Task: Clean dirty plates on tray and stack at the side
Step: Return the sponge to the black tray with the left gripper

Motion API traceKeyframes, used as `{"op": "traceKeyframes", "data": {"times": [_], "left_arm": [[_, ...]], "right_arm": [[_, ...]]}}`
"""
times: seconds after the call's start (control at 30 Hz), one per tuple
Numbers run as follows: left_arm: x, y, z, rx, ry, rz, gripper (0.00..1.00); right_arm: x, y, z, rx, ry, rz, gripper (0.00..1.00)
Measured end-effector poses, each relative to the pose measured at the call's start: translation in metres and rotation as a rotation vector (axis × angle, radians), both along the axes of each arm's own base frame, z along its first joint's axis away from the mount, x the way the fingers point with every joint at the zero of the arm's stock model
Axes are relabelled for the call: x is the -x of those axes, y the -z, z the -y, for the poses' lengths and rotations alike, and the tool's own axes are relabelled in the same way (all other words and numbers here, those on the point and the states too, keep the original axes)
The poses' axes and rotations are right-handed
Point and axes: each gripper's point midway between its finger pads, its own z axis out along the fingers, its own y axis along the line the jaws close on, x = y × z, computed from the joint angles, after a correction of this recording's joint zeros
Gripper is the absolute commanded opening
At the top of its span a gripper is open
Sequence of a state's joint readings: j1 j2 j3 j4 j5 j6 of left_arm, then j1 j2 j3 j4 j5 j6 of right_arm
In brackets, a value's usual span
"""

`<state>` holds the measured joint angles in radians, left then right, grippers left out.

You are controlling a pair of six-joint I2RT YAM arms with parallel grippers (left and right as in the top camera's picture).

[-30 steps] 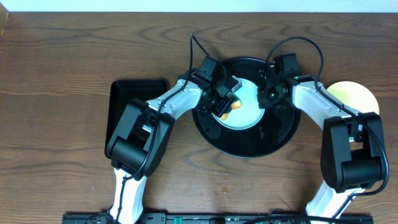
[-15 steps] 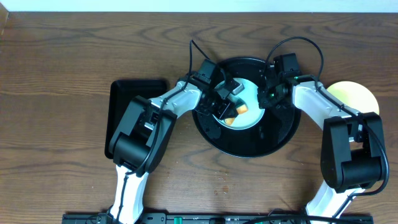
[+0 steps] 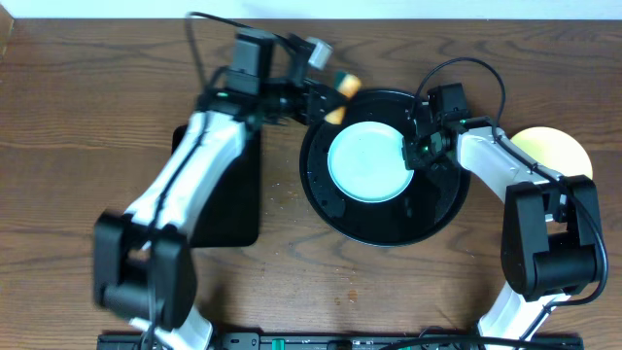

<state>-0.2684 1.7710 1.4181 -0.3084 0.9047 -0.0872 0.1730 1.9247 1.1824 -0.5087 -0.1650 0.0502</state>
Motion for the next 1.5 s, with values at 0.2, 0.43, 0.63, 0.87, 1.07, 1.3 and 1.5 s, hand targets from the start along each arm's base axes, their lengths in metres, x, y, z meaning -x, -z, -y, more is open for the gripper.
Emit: {"op": "traceKeyframes", "data": {"times": [0.2, 0.43, 0.63, 0.87, 1.07, 1.3, 1.5], "left_arm": [[0.019, 0.050, -0.101, -0.367, -0.354, -0.283, 0.08], [0.043, 0.119, -0.217, -0.787, -0.650, -0.442, 0.08], [0.065, 0.165, -0.253, -0.867, -0.731, -0.531, 0.08], [0.084, 0.199, -0.276, -0.870, -0.814, -0.583, 0.64], [0.098, 0.210, -0.276, -0.887, -0.807, -0.618, 0.69], [0.092, 0.216, -0.280, -0.885, -0.842, -0.578, 0.33], [0.093, 0.220, -0.281, -0.869, -0.869, -0.528, 0.60]], "right_arm": [[0.000, 0.001, 0.000, 0.003, -0.007, -0.001, 0.40], [0.001, 0.002, -0.002, -0.005, -0.012, -0.005, 0.59], [0.001, 0.002, -0.002, -0.008, -0.011, -0.006, 0.59], [0.001, 0.002, -0.002, -0.008, -0.011, -0.006, 0.59], [0.001, 0.002, -0.002, -0.008, -0.011, -0.006, 0.59], [0.001, 0.002, -0.002, -0.008, -0.011, -0.006, 0.59], [0.001, 0.002, -0.002, -0.008, -0.011, -0.006, 0.59]]}}
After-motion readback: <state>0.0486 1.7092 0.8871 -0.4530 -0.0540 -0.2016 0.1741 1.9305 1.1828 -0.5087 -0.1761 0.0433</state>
